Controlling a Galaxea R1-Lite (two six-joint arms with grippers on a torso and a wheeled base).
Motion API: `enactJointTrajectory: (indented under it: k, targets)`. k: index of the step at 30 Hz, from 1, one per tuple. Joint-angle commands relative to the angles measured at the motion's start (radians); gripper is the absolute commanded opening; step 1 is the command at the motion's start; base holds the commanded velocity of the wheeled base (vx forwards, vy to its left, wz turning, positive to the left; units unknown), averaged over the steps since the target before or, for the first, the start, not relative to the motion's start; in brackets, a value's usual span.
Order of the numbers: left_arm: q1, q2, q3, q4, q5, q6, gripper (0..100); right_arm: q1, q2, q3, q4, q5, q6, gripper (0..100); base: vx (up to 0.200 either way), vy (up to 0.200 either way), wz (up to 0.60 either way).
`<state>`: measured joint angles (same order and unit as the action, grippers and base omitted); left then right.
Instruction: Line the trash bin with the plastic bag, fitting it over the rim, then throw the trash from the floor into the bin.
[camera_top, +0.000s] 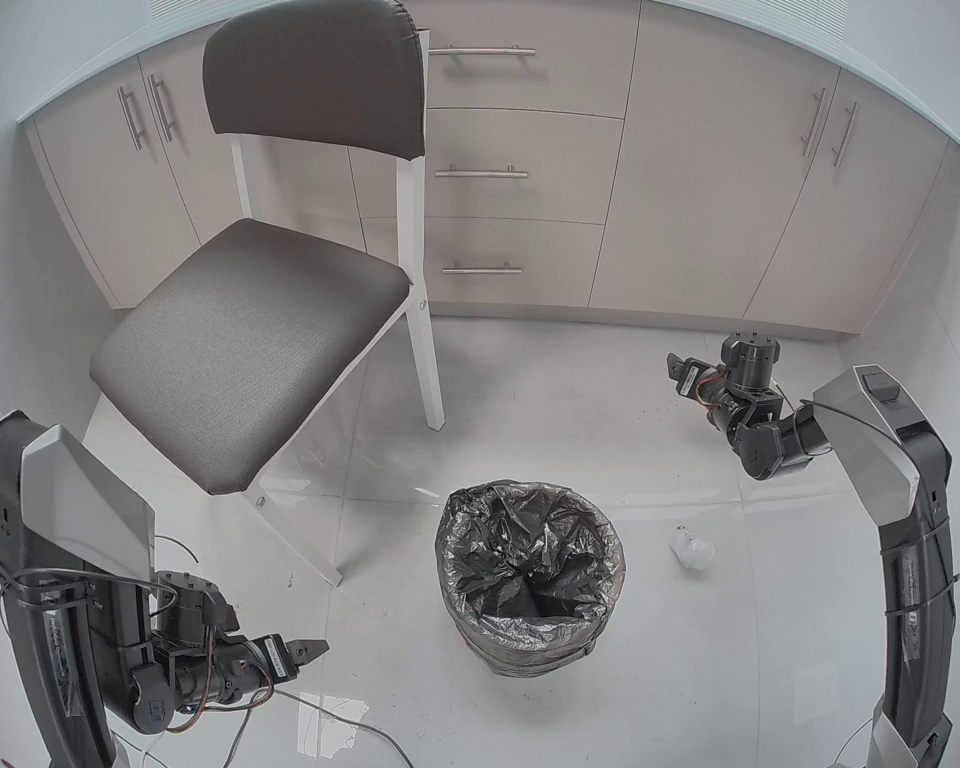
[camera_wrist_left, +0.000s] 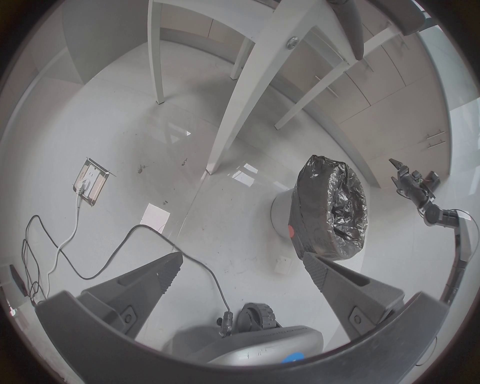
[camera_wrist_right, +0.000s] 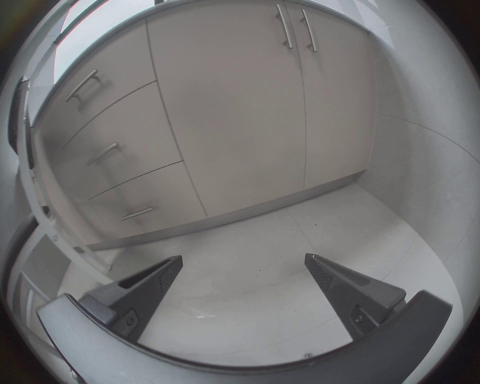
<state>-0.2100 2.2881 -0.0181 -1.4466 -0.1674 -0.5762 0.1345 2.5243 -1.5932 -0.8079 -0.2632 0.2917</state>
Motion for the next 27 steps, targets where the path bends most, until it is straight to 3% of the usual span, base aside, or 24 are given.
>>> enactJointTrajectory:
  k: [1,5,6,7,9,11,12,13,15,18,22,27]
  targets:
    - [-0.065,-0.527,0.018,0.342,-0.018,-0.007,100,-0.09,0.291,-0.407,0.162,-0.077,0.001,100,0.0,0.0,0.0]
    - [-0.144,-0.929,0.018,0.609,-0.03,-0.001,100,-0.101,0.373,-0.407,0.265,-0.102,-0.002,100,0.0,0.0,0.0]
    - [-0.144,-0.929,0.018,0.609,-0.03,-0.001,100,-0.101,0.373,-0.407,0.265,-0.102,-0.002,100,0.0,0.0,0.0]
    - [-0.192,-1.151,0.018,0.747,-0.021,0.006,100,-0.101,0.406,-0.407,0.288,-0.113,-0.028,100,0.0,0.0,0.0]
    - [-0.213,-1.332,0.018,0.847,-0.009,0.032,100,-0.104,0.429,-0.407,0.294,-0.119,-0.055,100,0.0,0.0,0.0]
    - [-0.21,-1.581,0.003,1.04,0.04,0.122,100,-0.108,0.462,-0.407,0.296,-0.123,-0.094,100,0.0,0.0,0.0]
    - [-0.209,-1.595,0.0,1.054,0.046,0.13,100,-0.108,0.465,-0.407,0.296,-0.123,-0.095,100,0.0,0.0,0.0]
    - [-0.193,-1.759,-0.054,1.247,0.138,0.22,100,-0.108,0.49,-0.407,0.296,-0.126,-0.124,100,0.0,0.0,0.0]
    - [-0.18,-1.941,-0.134,1.46,0.241,0.282,100,-0.108,0.518,-0.407,0.297,-0.139,-0.157,100,0.0,0.0,0.0]
    - [-0.175,-2.133,-0.229,1.669,0.284,0.299,100,-0.11,0.553,-0.407,0.312,-0.143,-0.184,100,0.0,0.0,0.0]
    - [-0.072,-2.23,-0.256,1.772,0.316,0.299,100,-0.122,0.576,-0.407,0.349,-0.149,-0.203,100,0.0,0.0,0.0]
    - [-0.072,-2.233,-0.243,1.767,0.379,0.305,100,-0.134,0.576,-0.407,0.401,-0.176,-0.204,100,0.0,0.0,0.0]
